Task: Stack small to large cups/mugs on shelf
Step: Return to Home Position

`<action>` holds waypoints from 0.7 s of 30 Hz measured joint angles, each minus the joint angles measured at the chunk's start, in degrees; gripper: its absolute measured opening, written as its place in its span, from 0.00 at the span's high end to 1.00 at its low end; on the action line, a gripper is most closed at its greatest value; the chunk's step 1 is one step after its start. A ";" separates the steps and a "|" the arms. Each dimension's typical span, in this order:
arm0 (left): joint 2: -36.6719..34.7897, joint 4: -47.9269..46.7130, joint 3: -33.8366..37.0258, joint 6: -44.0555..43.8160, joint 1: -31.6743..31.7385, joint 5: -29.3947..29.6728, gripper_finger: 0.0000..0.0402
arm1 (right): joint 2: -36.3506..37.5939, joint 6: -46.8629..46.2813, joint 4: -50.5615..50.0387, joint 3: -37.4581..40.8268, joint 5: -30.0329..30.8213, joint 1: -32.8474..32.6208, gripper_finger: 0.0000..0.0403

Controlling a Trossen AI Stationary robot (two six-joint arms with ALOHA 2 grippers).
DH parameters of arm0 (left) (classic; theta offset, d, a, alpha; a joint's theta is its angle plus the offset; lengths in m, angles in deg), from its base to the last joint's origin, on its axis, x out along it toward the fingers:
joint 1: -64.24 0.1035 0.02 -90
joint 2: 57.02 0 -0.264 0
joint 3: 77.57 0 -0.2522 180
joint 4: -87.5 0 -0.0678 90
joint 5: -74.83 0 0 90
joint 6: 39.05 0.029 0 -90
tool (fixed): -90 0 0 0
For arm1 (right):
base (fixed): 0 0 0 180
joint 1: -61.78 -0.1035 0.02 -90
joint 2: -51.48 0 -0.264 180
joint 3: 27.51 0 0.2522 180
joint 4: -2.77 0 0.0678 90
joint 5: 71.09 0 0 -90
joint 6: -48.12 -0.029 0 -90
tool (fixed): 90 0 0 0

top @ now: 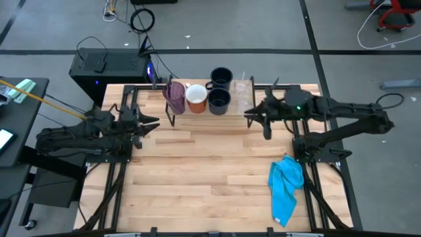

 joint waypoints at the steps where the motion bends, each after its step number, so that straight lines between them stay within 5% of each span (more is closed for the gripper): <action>1: 0.00 2.93 1.74 1.05 0.00 0.00 0.73 | 1.95 0.44 2.25 2.75 -0.85 -0.16 0.83; 7: -0.09 15.40 8.78 4.04 0.00 0.11 0.74 | 14.69 3.93 15.11 17.78 -3.95 -0.77 0.83; 21: -0.13 18.03 16.12 -1.35 -4.95 2.89 0.86 | 38.47 1.95 31.18 45.10 -5.37 -0.77 0.83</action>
